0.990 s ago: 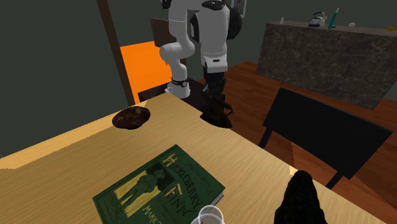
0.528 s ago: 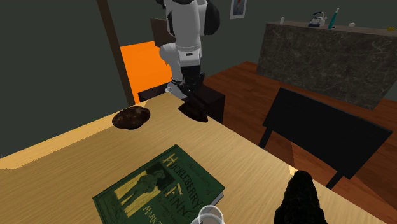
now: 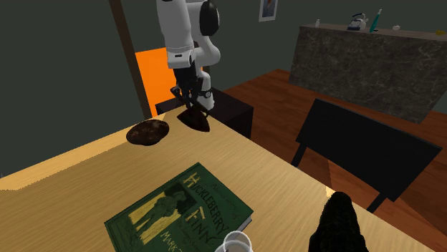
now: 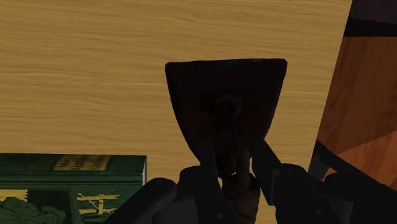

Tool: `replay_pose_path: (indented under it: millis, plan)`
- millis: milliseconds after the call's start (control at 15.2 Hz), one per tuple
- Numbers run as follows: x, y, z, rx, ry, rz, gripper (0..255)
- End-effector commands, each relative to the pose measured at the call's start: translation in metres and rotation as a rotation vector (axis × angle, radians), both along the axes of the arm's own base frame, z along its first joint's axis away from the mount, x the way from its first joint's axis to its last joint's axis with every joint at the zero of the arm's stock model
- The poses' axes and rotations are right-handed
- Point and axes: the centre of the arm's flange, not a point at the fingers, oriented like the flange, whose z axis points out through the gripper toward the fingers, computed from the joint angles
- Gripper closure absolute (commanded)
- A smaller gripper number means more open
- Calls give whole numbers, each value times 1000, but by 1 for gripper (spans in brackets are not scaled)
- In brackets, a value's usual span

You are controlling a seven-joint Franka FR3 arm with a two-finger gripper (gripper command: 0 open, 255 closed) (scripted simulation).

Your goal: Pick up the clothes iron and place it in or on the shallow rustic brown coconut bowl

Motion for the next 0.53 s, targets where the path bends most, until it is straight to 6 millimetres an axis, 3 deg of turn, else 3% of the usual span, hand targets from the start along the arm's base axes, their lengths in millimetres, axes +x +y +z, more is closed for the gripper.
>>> replay_pose_path:
  millis: [0,462]
  plan:
    - [-23,-14,6,0,0,1,255]
    - [-100,-65,17,0,0,1,255]
